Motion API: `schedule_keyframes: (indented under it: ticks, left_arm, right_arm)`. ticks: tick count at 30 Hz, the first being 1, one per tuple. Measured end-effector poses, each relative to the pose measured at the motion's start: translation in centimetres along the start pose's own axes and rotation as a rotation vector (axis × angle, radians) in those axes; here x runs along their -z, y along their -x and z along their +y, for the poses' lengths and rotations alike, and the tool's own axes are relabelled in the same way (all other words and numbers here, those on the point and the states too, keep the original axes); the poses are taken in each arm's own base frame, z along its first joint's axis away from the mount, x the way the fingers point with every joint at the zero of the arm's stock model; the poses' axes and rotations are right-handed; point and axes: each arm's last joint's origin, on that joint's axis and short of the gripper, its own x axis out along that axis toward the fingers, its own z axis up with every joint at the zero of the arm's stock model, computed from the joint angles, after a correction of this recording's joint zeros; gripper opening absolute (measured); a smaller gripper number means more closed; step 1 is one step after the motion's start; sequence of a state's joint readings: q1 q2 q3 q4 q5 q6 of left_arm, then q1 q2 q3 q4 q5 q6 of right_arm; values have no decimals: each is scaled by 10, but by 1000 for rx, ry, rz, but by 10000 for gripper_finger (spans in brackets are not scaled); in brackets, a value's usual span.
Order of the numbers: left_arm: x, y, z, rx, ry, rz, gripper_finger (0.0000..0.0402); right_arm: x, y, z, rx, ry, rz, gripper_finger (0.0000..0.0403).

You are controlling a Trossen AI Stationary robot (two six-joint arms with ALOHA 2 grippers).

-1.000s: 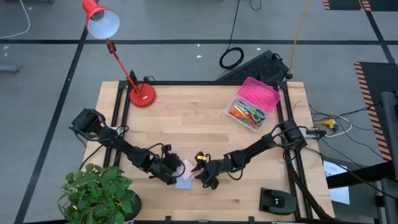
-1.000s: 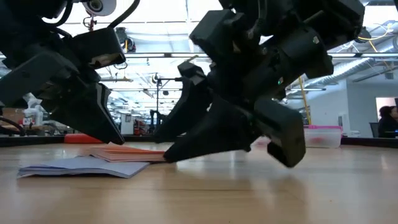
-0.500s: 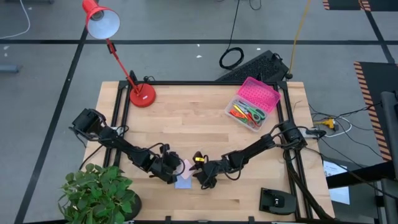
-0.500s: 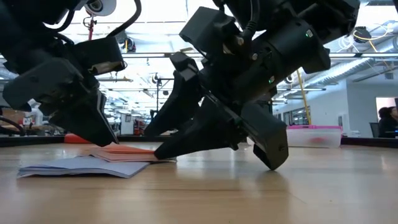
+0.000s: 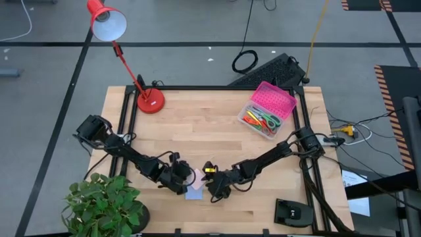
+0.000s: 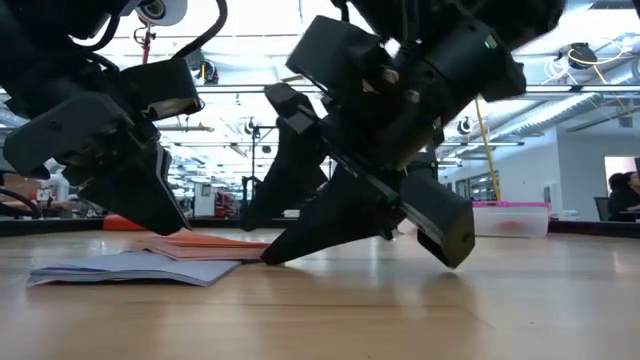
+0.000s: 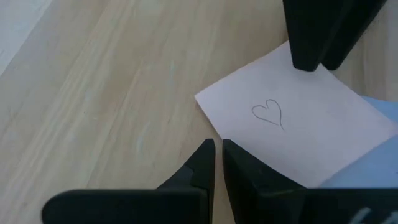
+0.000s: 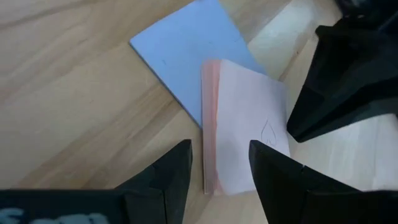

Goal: Pack school essentials
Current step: Put the pink sticky notes into the supply box

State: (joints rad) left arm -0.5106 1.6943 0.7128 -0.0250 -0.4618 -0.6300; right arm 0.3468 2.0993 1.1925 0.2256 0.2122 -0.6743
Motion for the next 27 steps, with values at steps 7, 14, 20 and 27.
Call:
schedule_keyframes:
  ticks: [7, 14, 20, 27]
  left_arm:
    - [-1, 0, -1, 5, 0, -6, 35]
    - [-1, 0, -1, 19, 24, 2, 35]
    - [-1, 0, -2, 31, 63, 1, 35]
    - [-1, 0, -3, 39, 91, -1, 35]
  right_arm:
    - [-10, 1, -9, -21, 4, 63, 160]
    - [-9, -2, -9, -32, 26, 53, 160]
    - [-8, -4, -9, 3, 43, 75, 160]
    - [-7, -4, -10, 34, 58, 105, 160]
